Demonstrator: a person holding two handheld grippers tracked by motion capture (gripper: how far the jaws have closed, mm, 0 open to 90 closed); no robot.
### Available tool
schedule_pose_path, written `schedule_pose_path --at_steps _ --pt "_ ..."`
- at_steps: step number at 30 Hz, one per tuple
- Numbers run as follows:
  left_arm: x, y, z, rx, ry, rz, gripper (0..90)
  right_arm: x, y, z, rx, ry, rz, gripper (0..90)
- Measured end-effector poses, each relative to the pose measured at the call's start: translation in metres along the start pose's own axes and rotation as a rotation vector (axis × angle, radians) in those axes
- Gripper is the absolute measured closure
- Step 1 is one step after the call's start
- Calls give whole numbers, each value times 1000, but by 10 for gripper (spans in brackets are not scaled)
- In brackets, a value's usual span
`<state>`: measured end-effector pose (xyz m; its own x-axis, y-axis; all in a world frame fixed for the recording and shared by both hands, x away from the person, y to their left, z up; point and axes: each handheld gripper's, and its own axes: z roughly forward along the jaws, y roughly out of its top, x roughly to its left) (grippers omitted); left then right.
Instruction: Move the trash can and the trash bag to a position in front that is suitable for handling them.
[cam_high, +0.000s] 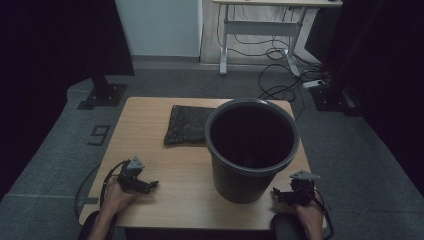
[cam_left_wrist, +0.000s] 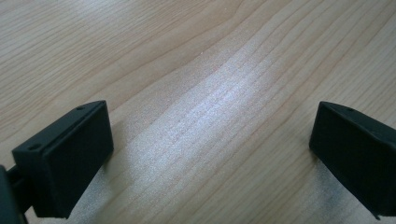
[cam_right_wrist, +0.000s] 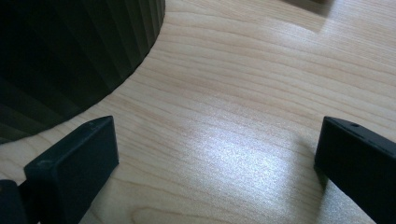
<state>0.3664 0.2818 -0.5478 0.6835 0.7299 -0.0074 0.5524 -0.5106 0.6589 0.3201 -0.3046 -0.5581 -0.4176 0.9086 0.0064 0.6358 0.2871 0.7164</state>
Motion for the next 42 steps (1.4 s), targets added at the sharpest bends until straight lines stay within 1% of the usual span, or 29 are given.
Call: schedule_pose_path --at_steps 12,15,18,20,22,23,24,27,28,31,33,35,37,39,41,42 --pt "-1 1 1 -1 12 -18 0 0 1 1 -1 7 -6 0" --pt "-2 1 0 0 11 -16 0 0 1 1 0 10 -8 0" --pt "-2 1 -1 14 -2 -5 0 0 1 1 0 12 -10 0" --pt "-1 2 -2 18 -12 -15 0 0 1 1 0 13 -11 0" --pt "1 2 -3 14 -24 -34 0 0 1 1 2 12 -12 0" --pt "1 2 -3 14 -24 -34 0 0 2 1 8 13 -12 0" --pt "2 2 -4 12 -24 -44 0 1 3 1 17 17 -10 0" --pt "3 3 -6 0 -12 -48 0 3 7 -1 35 37 -14 0" --pt "3 5 -9 -17 -3 -54 0 4 9 -2 32 38 -17 0" --pt "3 9 -14 -45 -3 -59 0 5 17 -6 7 49 -12 0" --pt "3 13 -17 -53 -2 -56 0 5 22 -9 -14 51 -4 0" --pt "2 17 -19 -60 -2 -49 0 4 30 -12 -30 44 6 0" --pt "2 19 -19 -65 3 -47 0 3 38 -13 -39 22 11 0" --pt "2 26 -22 -89 -2 -53 0 1 44 -15 -44 0 11 0" --pt "2 29 -22 -100 -6 -57 0 -2 47 -15 -55 -4 27 0" --pt "2 29 -22 -100 -6 -57 0 -2 48 -14 -51 -5 24 0"
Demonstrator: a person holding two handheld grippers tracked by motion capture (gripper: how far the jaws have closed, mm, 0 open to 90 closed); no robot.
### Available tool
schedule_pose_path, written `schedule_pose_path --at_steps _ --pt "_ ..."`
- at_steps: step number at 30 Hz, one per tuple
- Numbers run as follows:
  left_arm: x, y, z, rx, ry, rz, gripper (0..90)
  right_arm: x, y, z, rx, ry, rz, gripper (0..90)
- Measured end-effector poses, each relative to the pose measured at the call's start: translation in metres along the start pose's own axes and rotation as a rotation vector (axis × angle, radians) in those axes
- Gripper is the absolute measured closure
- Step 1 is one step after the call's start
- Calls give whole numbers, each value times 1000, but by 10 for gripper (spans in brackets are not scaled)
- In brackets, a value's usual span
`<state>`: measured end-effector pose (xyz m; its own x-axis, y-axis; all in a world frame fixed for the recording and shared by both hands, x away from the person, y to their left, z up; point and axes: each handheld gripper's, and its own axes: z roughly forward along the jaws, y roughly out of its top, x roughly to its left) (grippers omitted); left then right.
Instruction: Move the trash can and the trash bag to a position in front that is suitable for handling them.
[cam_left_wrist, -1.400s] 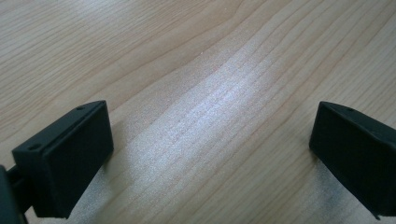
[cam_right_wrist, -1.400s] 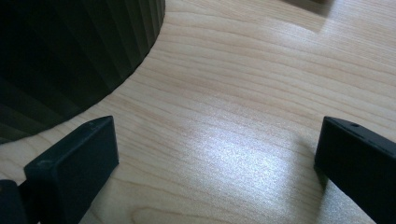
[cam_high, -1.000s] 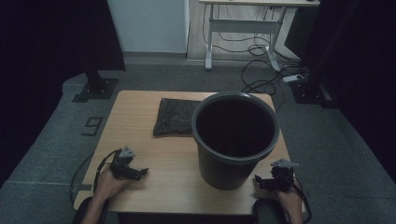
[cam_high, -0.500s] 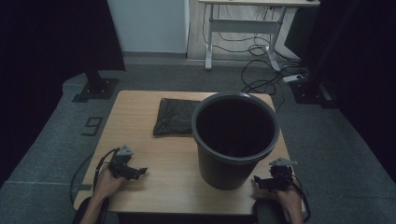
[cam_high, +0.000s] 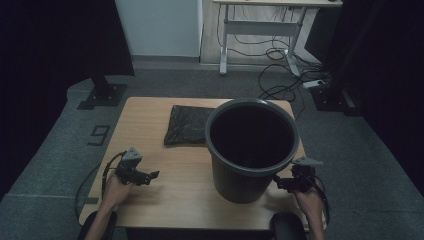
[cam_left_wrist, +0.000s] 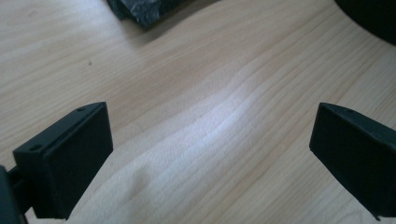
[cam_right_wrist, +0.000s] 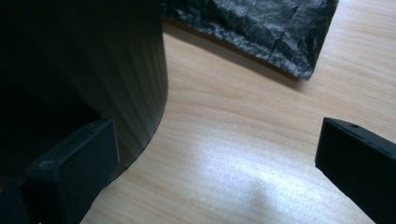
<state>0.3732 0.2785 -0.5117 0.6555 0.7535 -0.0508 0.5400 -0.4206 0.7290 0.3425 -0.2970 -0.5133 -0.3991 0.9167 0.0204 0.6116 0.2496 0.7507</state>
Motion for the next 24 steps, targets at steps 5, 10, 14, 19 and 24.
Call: schedule_pose_path --at_steps 5,10,14,19,24 --pt "0 7 2 -6 9 4 0 5 5 5 6 5 -15 0" --pt "-1 15 4 -21 22 11 0 16 17 14 17 9 -55 0" --pt "0 19 5 -34 26 9 0 25 25 23 23 25 -74 0" --pt "0 25 7 -43 37 12 0 35 34 34 22 51 -85 0" --pt "-1 27 9 -36 44 25 0 50 46 47 20 65 -95 0"
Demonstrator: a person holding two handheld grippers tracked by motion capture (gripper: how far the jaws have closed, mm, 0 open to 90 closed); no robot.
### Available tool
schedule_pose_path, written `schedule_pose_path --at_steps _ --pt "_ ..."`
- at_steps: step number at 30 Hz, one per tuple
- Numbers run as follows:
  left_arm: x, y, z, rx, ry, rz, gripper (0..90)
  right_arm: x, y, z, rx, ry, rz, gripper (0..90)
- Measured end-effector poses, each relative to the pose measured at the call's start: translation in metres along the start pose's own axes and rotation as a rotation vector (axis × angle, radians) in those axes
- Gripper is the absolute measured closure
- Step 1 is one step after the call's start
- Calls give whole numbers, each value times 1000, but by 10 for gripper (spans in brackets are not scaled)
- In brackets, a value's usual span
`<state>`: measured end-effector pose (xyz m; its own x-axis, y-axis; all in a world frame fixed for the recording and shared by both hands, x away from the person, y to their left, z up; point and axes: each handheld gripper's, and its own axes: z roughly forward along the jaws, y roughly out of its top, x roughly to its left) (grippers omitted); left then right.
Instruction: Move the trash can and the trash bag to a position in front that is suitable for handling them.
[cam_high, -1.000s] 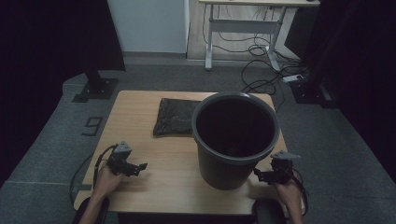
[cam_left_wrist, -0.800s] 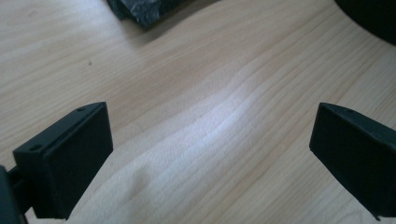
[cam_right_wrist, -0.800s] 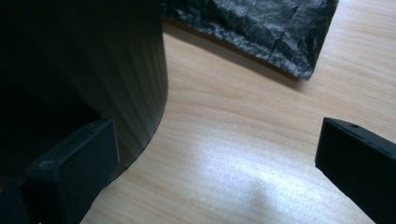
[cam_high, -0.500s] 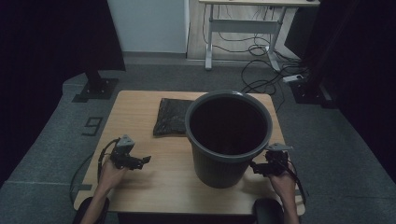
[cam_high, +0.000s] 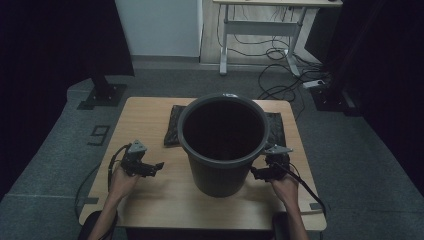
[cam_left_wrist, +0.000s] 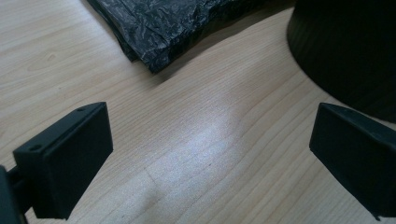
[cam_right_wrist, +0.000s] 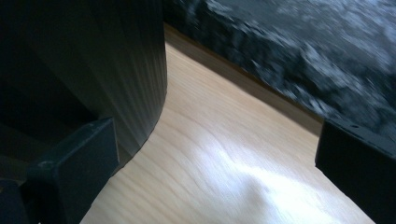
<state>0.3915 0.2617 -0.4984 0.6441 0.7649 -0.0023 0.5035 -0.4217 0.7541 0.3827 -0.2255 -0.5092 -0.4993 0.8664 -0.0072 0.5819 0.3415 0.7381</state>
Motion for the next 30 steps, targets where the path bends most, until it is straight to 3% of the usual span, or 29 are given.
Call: schedule_pose_path --at_steps 7,15,22,25,29,30 --pt "-1 0 1 6 11 3 0 21 22 21 1 17 -39 0" --pt "6 -1 -1 -1 33 -22 0 43 45 44 9 36 -92 0" --pt "12 -9 1 18 51 -39 0 65 64 58 12 82 -148 0" --pt "17 -15 1 32 59 -46 0 58 65 56 14 107 -118 0" --pt "25 -28 3 68 73 -51 0 34 58 48 28 69 -87 12" --pt "25 -28 3 68 73 -51 0 34 58 48 28 69 -87 12"
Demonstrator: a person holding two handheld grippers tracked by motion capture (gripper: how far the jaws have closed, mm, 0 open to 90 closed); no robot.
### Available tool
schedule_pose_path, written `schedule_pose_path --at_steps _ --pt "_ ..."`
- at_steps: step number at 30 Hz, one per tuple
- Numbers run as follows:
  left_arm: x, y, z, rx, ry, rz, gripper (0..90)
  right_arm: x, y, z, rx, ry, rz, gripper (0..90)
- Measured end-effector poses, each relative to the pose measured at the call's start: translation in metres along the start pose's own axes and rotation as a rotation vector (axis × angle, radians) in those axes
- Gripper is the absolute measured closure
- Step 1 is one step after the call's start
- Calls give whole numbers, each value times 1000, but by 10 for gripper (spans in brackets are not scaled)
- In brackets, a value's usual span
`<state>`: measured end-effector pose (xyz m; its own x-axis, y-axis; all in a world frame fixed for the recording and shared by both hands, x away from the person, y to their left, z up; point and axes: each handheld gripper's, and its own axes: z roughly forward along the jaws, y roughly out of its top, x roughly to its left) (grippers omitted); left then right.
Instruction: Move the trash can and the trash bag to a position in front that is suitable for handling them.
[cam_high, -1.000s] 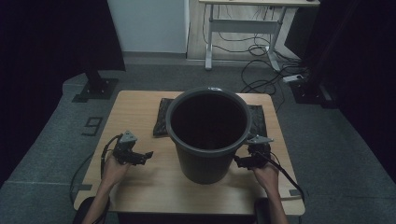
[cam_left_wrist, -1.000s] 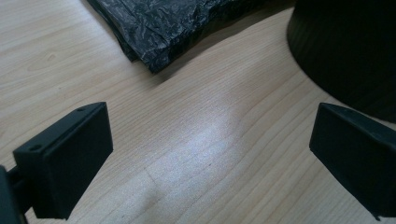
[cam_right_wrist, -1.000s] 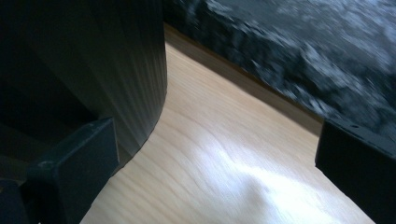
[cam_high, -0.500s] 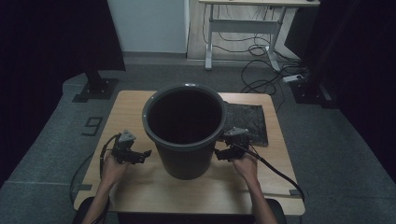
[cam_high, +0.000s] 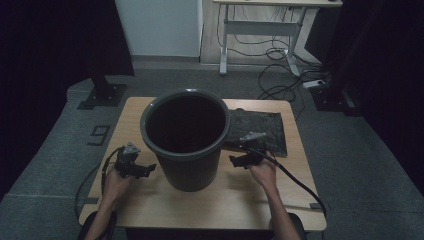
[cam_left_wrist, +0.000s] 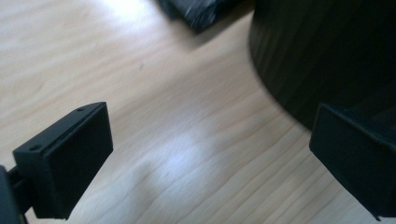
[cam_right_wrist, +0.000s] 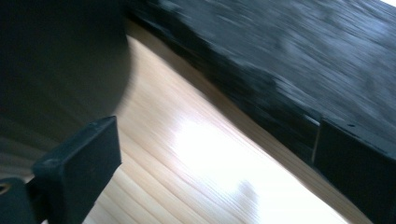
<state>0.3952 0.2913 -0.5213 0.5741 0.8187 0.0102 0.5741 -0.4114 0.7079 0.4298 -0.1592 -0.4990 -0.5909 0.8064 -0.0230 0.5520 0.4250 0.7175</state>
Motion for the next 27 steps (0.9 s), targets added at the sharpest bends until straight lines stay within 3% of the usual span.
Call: schedule_pose_path --at_steps 1,2,6,10,11,14,17,20,21,24,26,27 --pt "3 -4 1 14 2 -3 0 -10 -5 -5 8 -18 17 33" --pt "7 -9 3 30 13 -4 0 -30 -15 -15 18 -44 50 100" --pt "12 -15 8 46 27 -14 0 -63 -28 -30 38 -102 101 115" --pt "14 -17 12 61 36 -14 0 -86 -32 -39 55 -166 142 129" --pt "14 -19 15 71 41 -9 0 -100 -32 -42 64 -210 162 180" --pt "16 -20 15 70 23 -21 0 -112 -32 -43 64 -235 195 254" --pt "17 -21 17 63 9 -36 0 -132 -33 -32 93 -272 230 323" --pt "17 -21 17 66 8 -34 0 -140 -36 -24 111 -293 244 318" --pt "18 -21 16 66 8 -34 0 -146 -39 -17 124 -295 255 274" --pt "18 -21 17 66 7 -34 0 -153 -43 -4 132 -274 275 260" --pt "18 -21 17 66 7 -34 0 -155 -44 4 162 -273 273 315" --pt "17 -21 17 66 7 -34 0 -157 -47 8 163 -256 297 427"
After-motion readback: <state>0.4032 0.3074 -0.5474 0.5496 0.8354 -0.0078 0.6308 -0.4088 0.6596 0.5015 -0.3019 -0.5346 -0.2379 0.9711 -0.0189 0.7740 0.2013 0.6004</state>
